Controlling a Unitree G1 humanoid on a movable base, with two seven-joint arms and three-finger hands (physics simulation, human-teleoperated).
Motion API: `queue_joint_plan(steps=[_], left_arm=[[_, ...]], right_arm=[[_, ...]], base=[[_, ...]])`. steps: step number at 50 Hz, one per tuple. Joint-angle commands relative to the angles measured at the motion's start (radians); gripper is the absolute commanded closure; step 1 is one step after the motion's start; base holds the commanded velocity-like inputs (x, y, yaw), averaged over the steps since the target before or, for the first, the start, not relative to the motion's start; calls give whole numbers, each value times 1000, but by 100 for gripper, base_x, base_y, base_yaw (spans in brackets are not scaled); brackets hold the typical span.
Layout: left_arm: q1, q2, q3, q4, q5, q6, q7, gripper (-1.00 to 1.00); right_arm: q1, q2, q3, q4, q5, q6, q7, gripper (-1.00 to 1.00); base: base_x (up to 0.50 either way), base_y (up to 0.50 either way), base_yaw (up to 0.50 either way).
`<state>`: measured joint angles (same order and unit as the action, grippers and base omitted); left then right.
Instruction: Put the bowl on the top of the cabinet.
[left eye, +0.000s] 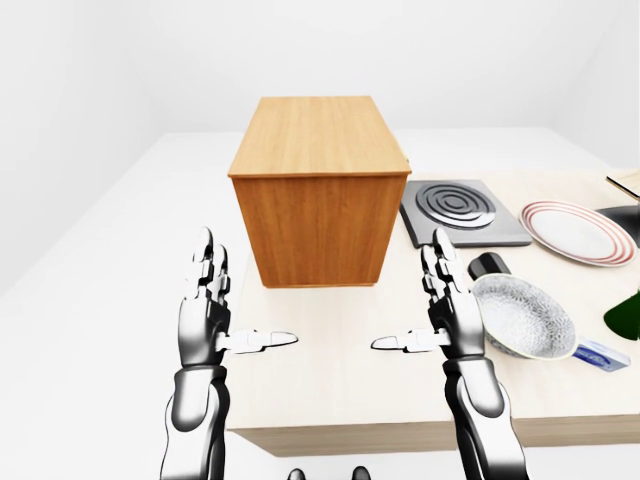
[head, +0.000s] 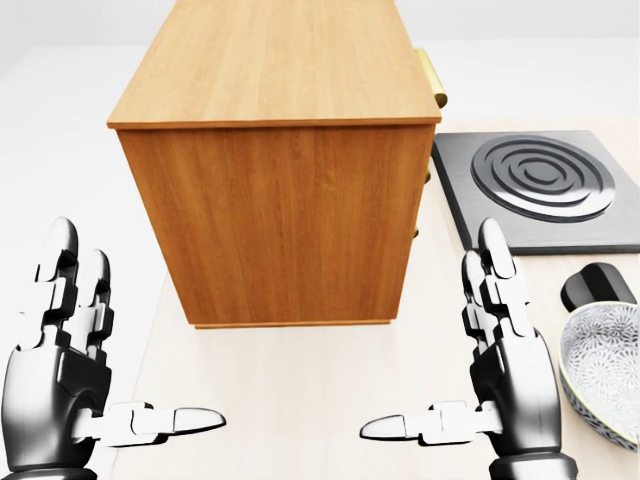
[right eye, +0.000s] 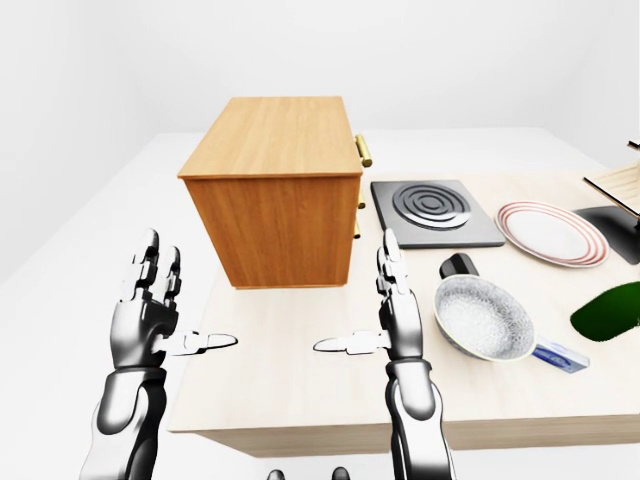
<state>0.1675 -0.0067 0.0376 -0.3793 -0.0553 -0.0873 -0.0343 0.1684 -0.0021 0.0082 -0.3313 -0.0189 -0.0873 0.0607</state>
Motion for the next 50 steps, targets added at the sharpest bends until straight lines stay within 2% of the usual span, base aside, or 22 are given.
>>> queue_joint_plan(steps=[1, 14, 28, 34, 38, 41, 44, 50], left_arm=[[1, 0, -2, 2, 0, 0, -2, -100], [4, 1, -4, 0, -1, 0, -5, -100], [13, 0, -6, -7, -7, 0, -10, -100], [7, 0, -4, 3, -3, 0, -7, -100], [5, 0, -3, 7, -3, 0, -6, -100], [3, 0, -2, 7, -2, 0, -4, -100], [-1, 0, 0, 10, 0, 0, -1, -100], [-6, 0, 4, 12, 2, 0, 6, -100]], right_arm=[[3, 0, 2, 9, -1, 0, 2, -100], [-1, -1, 4, -19, -2, 0, 4, -100], [6, 0, 9, 26, -6, 0, 8, -100], [4, -2, 11, -26, -9, 0, 8, -100], [6, -1, 3, 28, -32, 0, -5, -100], [-3, -2, -3, -32, -38, 0, -9, -100], [-11, -3, -20, -42, -80, 0, -31, -100], [-28, -28, -71, -70, -255, 0, -43, -100]], base=[[28, -6, 0], [25, -5, 0], [0, 0, 0], [0, 0, 0], [0, 0, 0], [0, 0, 0], [0, 0, 0], [0, 0, 0]])
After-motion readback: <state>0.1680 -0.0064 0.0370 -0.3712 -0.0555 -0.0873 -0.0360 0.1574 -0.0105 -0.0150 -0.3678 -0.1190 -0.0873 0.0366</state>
